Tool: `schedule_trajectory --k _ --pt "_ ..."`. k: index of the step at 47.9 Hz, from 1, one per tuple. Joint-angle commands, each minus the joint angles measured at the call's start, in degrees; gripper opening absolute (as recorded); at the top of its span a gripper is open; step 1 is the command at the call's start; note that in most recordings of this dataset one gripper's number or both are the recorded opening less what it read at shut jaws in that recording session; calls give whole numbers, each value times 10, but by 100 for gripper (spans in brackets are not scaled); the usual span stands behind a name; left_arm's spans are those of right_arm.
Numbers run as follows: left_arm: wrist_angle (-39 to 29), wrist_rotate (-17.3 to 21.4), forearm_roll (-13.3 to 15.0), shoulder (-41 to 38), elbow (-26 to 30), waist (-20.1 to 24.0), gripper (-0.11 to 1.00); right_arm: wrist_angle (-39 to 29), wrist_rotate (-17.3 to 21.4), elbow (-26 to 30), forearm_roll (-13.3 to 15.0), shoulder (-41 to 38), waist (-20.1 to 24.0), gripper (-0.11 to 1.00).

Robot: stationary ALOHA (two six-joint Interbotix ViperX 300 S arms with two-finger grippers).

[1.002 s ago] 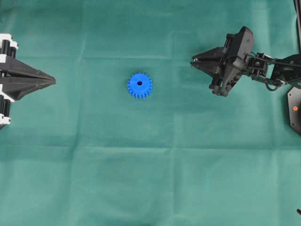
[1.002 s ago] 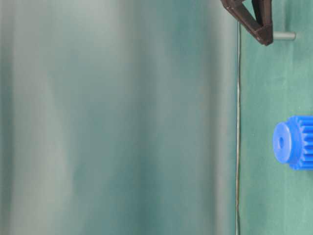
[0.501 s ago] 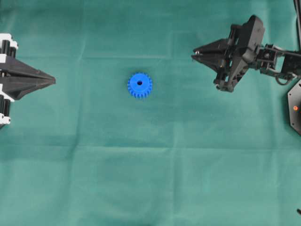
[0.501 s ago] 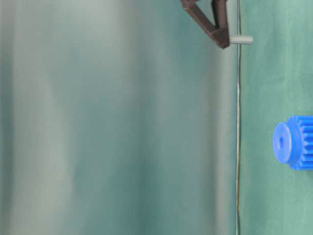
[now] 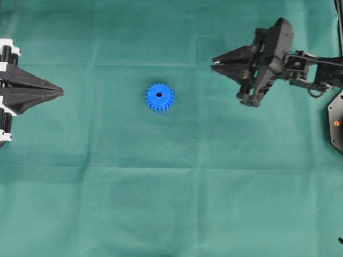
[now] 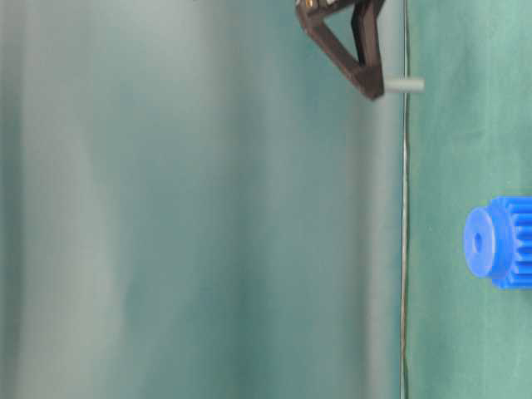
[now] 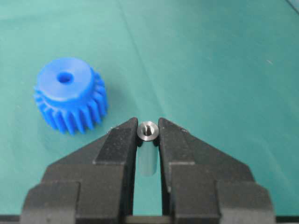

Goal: Insert the shaft placed at a random location into the center hole of the small gear at another random location.
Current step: 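Lift the shaft and carry it left over the blue gear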

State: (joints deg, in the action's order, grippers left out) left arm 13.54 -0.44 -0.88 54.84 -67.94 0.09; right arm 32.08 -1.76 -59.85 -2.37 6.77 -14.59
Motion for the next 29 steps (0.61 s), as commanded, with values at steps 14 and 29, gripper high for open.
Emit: schedule_trajectory --k 14,29 --pt "4 -1 -1 -4 11 0 0 -24 -7 118 0 -74 40 13" --pt "4 -1 -1 -4 11 0 0 -46 -8 196 0 -131 59 13"
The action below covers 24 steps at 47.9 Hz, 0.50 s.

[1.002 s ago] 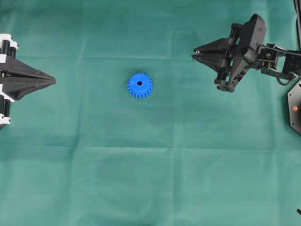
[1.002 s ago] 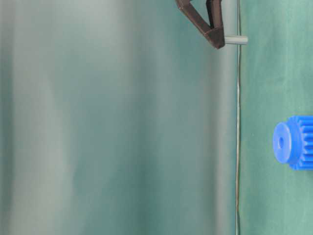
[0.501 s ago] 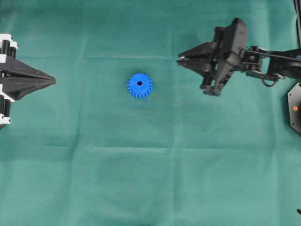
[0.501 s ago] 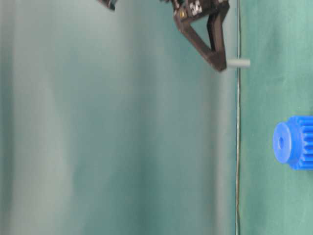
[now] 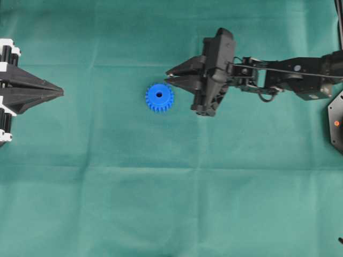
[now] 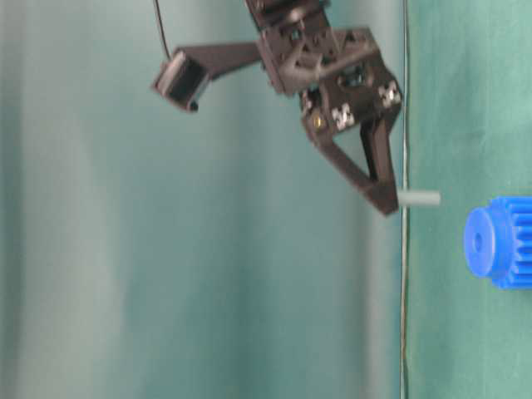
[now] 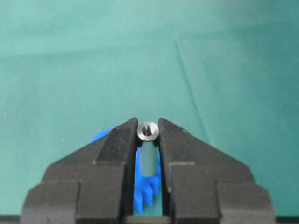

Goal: Insert the shaft placed at a random location into the center hole of the small gear at another random location.
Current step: 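Lift the shaft and carry it left over the blue gear, then align the held shaft above the gear's center hole with the right gripper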

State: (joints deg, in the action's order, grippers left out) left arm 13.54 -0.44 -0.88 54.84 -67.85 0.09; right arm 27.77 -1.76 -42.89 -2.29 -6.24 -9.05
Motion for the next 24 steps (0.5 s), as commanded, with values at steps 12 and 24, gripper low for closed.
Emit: schedule_trajectory --k 12,24 --pt "4 -1 -1 -4 11 0 0 -4 -8 49 -1 -20 6 13" --pt "4 -1 -1 -4 11 0 0 -3 -8 47 -4 -20 9 13"
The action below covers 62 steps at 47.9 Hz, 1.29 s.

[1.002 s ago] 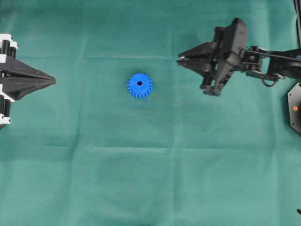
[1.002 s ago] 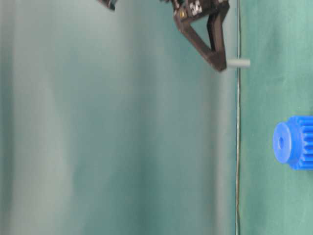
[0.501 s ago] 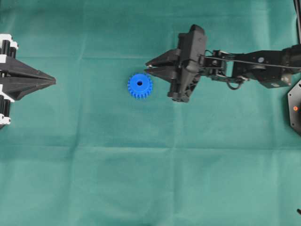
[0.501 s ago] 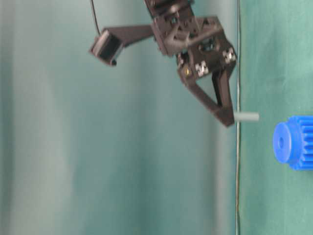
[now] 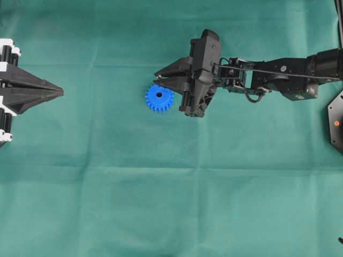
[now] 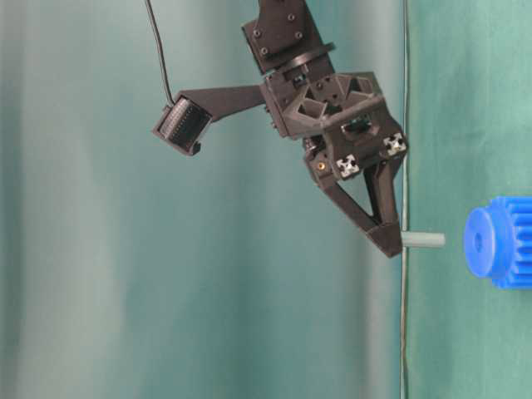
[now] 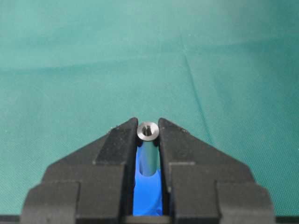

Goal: Insert the shaft placed at a random location into the center hole of the small gear at another random location.
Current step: 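Align the held shaft above the gear's center hole with the right gripper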

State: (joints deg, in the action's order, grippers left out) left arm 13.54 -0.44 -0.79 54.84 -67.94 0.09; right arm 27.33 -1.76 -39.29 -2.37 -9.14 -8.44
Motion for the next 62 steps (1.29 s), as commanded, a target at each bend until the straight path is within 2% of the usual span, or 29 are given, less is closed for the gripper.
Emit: schedule_trajectory --k 1,32,51,62 --pt "6 0 -2 -4 11 0 0 2 -8 11 -3 8 4 13" --pt "6 -1 -2 -4 11 0 0 5 -6 14 -5 -21 7 13" --pt "3 -1 -2 -4 11 0 0 -8 -6 11 -5 26 8 13" --pt "3 -1 -2 -4 11 0 0 -10 -6 11 -5 27 19 13"
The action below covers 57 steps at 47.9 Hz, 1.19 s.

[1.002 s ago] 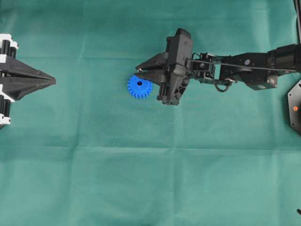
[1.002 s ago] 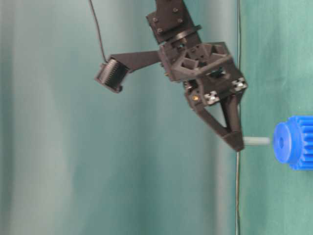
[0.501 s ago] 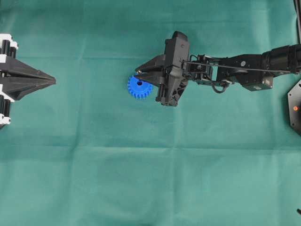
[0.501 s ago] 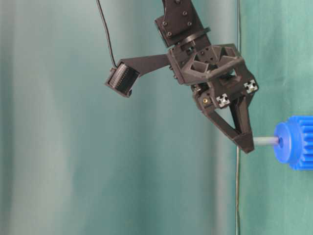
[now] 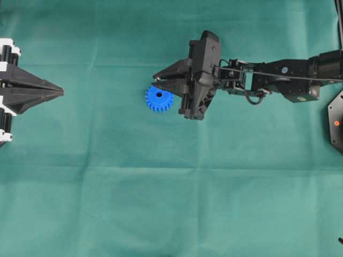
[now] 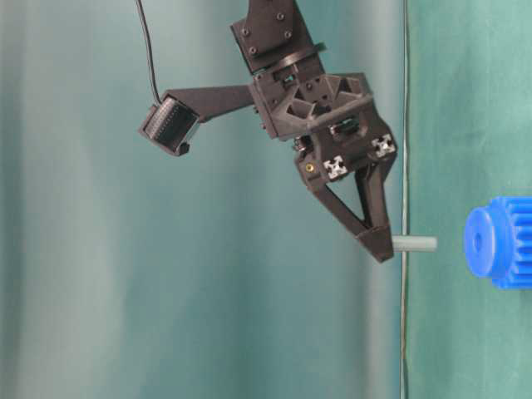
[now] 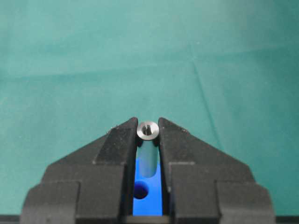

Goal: Insert the shaft placed at a random location into the center hole of the small gear at another random location.
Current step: 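Align the held shaft above the gear's center hole with the right gripper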

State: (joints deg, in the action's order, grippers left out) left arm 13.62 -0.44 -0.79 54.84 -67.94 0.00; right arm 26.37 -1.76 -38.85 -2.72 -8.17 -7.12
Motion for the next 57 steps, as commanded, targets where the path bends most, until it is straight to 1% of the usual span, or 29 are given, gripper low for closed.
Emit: schedule_trajectory --k 1,13,22,42,57 --pt "2 0 -2 -4 11 1 0 0 -6 6 -2 17 6 13" --pt "3 0 -2 -4 11 1 0 5 -7 10 -2 -9 6 13" --pt "2 0 -2 -4 11 1 0 24 -7 12 -2 -34 6 13" --pt "3 1 -2 -4 11 1 0 25 -6 11 -2 -43 6 13" --pt "2 1 -2 -4 11 1 0 26 -6 15 -2 -70 6 13"
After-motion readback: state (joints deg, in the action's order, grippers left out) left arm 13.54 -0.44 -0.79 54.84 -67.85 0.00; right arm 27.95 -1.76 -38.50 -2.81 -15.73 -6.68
